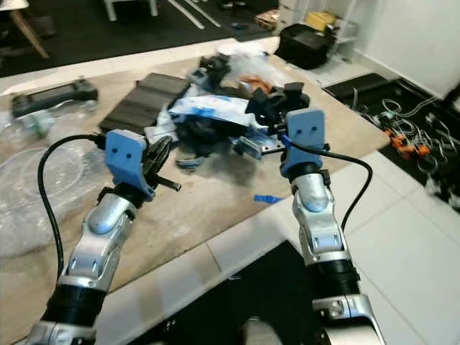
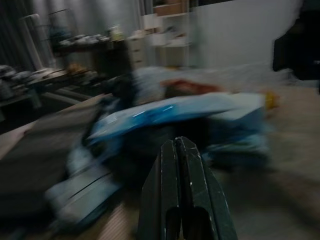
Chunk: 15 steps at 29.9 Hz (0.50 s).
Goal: Picking trash to rubbish bin
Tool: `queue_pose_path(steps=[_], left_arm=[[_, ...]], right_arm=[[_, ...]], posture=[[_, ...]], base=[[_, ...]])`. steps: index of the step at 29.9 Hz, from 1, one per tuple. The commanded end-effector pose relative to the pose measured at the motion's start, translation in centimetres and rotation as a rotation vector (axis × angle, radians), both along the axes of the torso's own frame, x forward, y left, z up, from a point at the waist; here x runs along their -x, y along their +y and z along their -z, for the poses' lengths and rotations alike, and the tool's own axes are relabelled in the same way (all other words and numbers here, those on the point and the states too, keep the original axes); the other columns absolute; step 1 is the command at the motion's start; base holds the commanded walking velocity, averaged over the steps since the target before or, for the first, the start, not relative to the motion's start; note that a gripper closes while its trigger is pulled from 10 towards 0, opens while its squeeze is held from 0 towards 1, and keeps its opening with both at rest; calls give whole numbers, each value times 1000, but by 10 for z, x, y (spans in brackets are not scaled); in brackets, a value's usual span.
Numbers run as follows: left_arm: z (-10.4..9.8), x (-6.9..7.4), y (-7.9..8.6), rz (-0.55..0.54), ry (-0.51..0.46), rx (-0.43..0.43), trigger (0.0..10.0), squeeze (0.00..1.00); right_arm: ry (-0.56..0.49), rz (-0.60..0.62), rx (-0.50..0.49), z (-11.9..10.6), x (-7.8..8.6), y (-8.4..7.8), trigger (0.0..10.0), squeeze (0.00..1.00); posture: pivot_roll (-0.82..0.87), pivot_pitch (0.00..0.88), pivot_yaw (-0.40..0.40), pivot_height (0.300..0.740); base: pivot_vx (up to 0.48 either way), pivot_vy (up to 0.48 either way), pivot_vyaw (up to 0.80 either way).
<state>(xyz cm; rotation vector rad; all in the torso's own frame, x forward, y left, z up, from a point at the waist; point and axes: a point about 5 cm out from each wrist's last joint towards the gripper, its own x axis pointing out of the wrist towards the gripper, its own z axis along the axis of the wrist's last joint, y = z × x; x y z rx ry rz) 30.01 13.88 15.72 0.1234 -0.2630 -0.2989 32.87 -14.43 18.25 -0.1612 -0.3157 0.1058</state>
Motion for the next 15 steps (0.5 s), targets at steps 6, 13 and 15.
queue_pose_path(steps=[6, 13, 15], left_arm=[[-1, -1, -3, 19, 0, -11, 10000, 0], [1, -2, -4, 26, 10, -14, 10000, 0], [1, -2, -4, 28, 9, -15, 10000, 0]], right_arm=[[4, 10, -8, 3, -2, -1, 10000, 0], [27, 12, -26, 9, 0, 0, 10000, 0], [31, 14, -29, 10, 0, 0, 10000, 0]], posture=[[52, 8, -41, 740], [50, 12, -34, 740], [52, 14, -36, 740]], base=[[0, 0, -800], [0, 0, -800], [0, 0, -800]])
